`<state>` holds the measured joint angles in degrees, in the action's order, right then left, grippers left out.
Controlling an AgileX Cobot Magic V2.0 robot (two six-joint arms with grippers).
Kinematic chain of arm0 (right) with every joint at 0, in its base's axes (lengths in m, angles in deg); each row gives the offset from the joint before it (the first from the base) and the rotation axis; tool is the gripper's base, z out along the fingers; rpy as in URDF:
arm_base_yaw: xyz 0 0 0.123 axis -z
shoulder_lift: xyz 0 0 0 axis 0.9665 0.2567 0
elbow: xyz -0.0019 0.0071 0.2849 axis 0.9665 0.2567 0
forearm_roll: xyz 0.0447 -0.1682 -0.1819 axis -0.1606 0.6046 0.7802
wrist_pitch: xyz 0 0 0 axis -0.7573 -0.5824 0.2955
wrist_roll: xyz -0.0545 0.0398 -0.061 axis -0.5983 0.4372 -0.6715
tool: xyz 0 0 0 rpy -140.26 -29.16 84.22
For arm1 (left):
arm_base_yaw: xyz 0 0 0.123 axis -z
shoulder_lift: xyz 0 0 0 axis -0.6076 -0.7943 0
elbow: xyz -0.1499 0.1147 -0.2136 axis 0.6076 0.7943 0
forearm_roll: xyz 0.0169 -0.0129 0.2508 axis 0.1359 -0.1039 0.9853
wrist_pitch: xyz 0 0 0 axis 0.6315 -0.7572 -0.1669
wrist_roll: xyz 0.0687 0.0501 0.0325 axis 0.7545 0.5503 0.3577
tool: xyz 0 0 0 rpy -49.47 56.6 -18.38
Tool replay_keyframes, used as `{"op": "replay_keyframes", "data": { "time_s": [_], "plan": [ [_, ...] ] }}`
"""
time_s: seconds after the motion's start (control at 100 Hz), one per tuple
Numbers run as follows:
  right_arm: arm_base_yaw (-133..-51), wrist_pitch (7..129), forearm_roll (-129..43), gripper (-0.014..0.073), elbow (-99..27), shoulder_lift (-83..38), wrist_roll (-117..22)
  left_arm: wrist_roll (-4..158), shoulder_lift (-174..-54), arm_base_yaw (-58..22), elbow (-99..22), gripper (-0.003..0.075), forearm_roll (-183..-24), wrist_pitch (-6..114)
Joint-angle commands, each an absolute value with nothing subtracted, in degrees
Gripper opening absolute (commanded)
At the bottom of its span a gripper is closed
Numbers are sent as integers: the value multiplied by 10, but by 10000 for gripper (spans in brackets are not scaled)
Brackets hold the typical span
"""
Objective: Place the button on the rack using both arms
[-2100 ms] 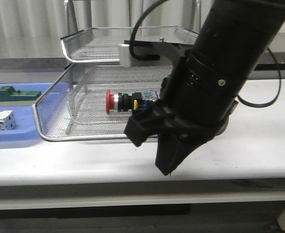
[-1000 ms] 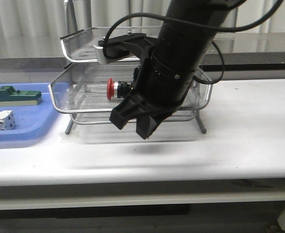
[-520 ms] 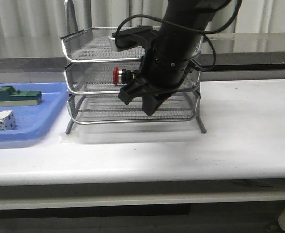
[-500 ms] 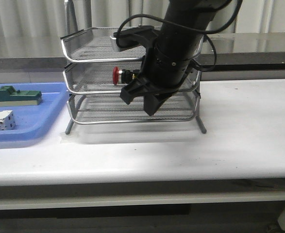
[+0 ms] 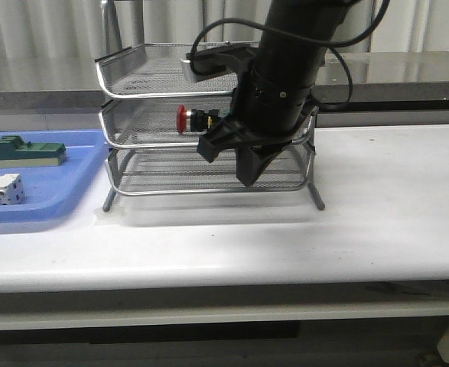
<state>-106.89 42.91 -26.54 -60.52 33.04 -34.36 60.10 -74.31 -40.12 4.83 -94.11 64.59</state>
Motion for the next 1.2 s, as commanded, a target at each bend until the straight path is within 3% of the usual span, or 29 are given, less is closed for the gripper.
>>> {"op": "replay_keyframes", "data": {
  "time_s": [0.0,0.43,0.98,1.19],
  "plan": [
    [-1068,419,-268,-67,-623,279,-336,596,-747,-402,33,4,-946,692],
    [-1033,421,-268,-67,-524,163,-305,596,-747,-402,33,4,-946,692],
    [-883,541,-267,-67,-289,-125,-235,596,-747,-402,33,4,-946,692],
    [-863,557,-267,-67,-225,-232,-228,596,-747,-402,33,4,-946,692]
  ]
}}
